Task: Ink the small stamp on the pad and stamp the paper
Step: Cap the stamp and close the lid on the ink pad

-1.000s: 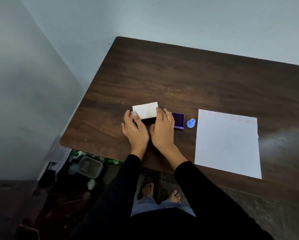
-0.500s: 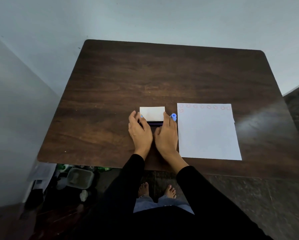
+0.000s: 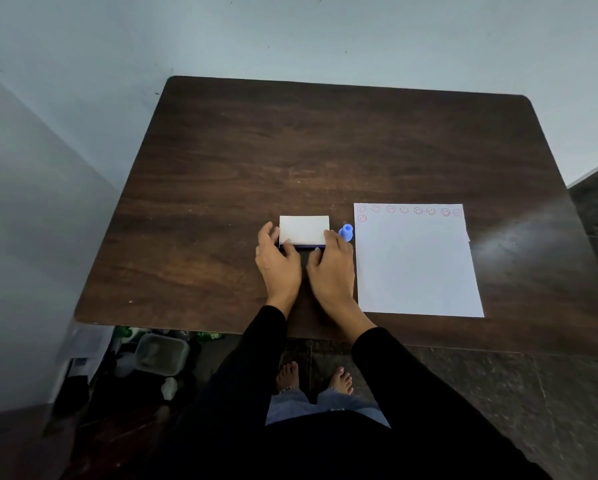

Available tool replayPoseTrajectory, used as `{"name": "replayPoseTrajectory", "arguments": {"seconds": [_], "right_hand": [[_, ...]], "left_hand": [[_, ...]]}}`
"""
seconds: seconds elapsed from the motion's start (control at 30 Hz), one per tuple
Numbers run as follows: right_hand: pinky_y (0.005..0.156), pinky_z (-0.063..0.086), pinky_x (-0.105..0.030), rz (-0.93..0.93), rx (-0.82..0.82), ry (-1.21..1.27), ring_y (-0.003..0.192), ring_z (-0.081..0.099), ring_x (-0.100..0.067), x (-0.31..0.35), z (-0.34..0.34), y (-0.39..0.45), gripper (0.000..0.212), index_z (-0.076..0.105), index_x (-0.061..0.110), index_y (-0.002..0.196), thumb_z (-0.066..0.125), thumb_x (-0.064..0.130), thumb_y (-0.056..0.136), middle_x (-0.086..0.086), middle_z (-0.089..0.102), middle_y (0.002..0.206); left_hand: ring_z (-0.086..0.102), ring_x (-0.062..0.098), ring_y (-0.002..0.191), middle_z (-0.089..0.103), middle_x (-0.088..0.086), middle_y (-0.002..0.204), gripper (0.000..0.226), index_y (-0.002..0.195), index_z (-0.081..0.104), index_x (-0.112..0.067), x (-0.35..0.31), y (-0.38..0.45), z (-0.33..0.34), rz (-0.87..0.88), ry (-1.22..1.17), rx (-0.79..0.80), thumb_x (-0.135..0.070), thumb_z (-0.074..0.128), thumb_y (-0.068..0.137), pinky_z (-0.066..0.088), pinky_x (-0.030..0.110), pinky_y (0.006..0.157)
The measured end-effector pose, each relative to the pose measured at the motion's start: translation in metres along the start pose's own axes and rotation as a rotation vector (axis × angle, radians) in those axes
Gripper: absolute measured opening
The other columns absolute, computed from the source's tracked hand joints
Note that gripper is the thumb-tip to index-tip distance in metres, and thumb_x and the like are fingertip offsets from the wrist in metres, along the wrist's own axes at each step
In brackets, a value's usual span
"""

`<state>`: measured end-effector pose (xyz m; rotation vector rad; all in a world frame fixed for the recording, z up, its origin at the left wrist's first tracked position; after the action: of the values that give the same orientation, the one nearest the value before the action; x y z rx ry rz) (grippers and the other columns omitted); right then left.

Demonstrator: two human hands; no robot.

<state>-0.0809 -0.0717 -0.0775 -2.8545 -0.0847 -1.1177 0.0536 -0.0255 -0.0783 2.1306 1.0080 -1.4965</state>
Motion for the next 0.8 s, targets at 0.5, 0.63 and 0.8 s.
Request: {"name": "replayPoseTrajectory", "arguments": {"seconds": [0.5, 0.63, 0.8], "right_hand": [[0.106, 0.037, -0.034, -0.063, 0.052, -0.072, 0.132, 0.033, -0.026, 0.003, 0.0029, -0.0039, 0.048, 0.036, -0.001, 0.138, 0.045, 0.011, 0.093, -0.016, 0.038, 0.144], [0.102, 0.041, -0.036, -0.051, 0.054, -0.064, 0.13, 0.034, -0.026, 0.0029, 0.0028, -0.0054, 0.05, 0.033, 0.001, 0.139, 0.046, 0.012, 0.092, -0.014, 0.036, 0.145], [0.101, 0.04, -0.033, -0.038, 0.052, -0.037, 0.13, 0.034, -0.024, -0.0008, 0.0014, -0.0079, 0.05, 0.033, 0.002, 0.139, 0.047, 0.012, 0.091, -0.013, 0.037, 0.145]], "left_hand": [[0.053, 0.024, 0.115, 0.058, 0.011, 0.124, 0.047, 0.127, 0.05, -0.009, 0.0046, -0.0001, 0.0027, 0.019, 0.077, 0.026, 0.002, 0.058, 0.083, 0.043, 0.029, 0.097], [0.053, 0.023, 0.114, 0.057, 0.012, 0.125, 0.048, 0.128, 0.05, -0.01, 0.0062, 0.0006, 0.0029, 0.011, 0.079, 0.036, 0.002, 0.058, 0.083, 0.044, 0.028, 0.098], [0.05, 0.02, 0.116, 0.057, 0.01, 0.126, 0.05, 0.13, 0.048, -0.01, 0.0057, -0.0023, 0.0042, 0.031, 0.086, 0.031, 0.002, 0.057, 0.082, 0.035, 0.014, 0.09]]}}
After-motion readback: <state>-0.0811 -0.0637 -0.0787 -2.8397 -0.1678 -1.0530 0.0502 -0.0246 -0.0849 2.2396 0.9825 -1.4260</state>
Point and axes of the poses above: each hand's wrist, its own y-axis towards the middle knuckle, its own z-axis out of the palm, x = y × z, the point moved 9 cm from there along y, towards the middle knuckle
